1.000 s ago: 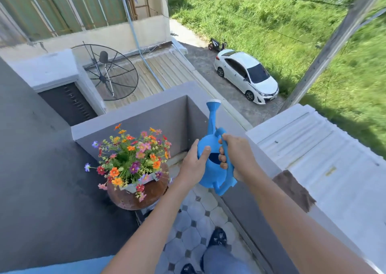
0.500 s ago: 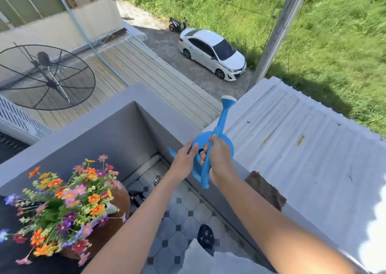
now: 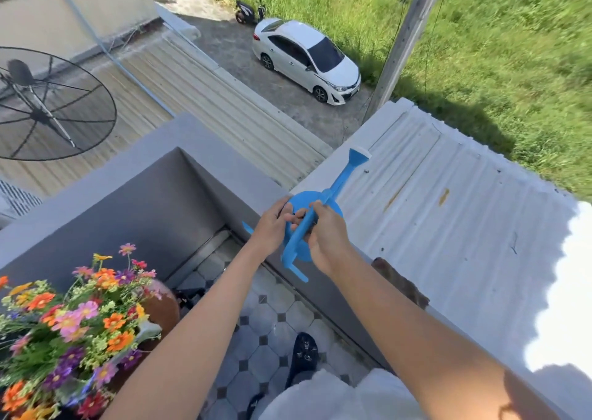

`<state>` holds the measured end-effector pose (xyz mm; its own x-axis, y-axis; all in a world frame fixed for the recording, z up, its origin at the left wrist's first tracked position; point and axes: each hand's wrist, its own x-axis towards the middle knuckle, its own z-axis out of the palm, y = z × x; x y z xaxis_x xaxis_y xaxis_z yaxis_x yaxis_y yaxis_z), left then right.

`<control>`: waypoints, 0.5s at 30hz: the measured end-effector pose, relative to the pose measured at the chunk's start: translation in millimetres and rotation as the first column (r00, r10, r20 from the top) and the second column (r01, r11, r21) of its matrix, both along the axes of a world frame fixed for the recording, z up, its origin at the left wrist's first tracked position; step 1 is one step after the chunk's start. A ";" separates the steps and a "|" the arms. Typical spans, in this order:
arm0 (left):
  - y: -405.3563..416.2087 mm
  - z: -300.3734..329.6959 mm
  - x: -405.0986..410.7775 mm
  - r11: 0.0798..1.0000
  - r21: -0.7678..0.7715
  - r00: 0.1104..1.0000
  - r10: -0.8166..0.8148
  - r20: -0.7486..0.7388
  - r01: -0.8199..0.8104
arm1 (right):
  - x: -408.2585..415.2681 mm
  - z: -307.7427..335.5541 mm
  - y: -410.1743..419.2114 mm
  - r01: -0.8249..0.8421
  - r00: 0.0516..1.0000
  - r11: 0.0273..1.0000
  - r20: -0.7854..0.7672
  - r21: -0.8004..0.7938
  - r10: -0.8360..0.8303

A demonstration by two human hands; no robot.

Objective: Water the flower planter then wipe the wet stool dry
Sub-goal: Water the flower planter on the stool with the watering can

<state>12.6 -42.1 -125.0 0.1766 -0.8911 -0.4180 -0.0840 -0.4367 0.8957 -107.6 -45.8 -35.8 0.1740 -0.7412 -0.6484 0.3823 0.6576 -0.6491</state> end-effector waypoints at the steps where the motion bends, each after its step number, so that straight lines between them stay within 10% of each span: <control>1: 0.6 -0.3 -0.2 1.000 -0.014 1.000 -0.015 0.001 0.015 | -2.6 -0.7 0.3 -0.025 0.999 0.999 -0.029 -0.025 0.024; 8: 5.9 20.9 -4.2 0.998 -0.056 0.995 -0.014 0.103 0.020 | -37.7 -1.5 1.1 -0.266 0.927 0.959 -0.300 -0.100 0.226; 15: 12.8 105.5 -42.0 0.892 -0.385 0.955 0.287 0.078 -0.237 | -106.3 -7.2 10.7 -0.140 0.838 0.963 -0.545 -0.228 -0.007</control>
<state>-29.4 -29.4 -19.5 0.4548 -0.8902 -0.0273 -0.1380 -0.1008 0.9853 -213.9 -35.2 -43.1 -0.0916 -0.8889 -0.4489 -0.1136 0.4572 -0.8821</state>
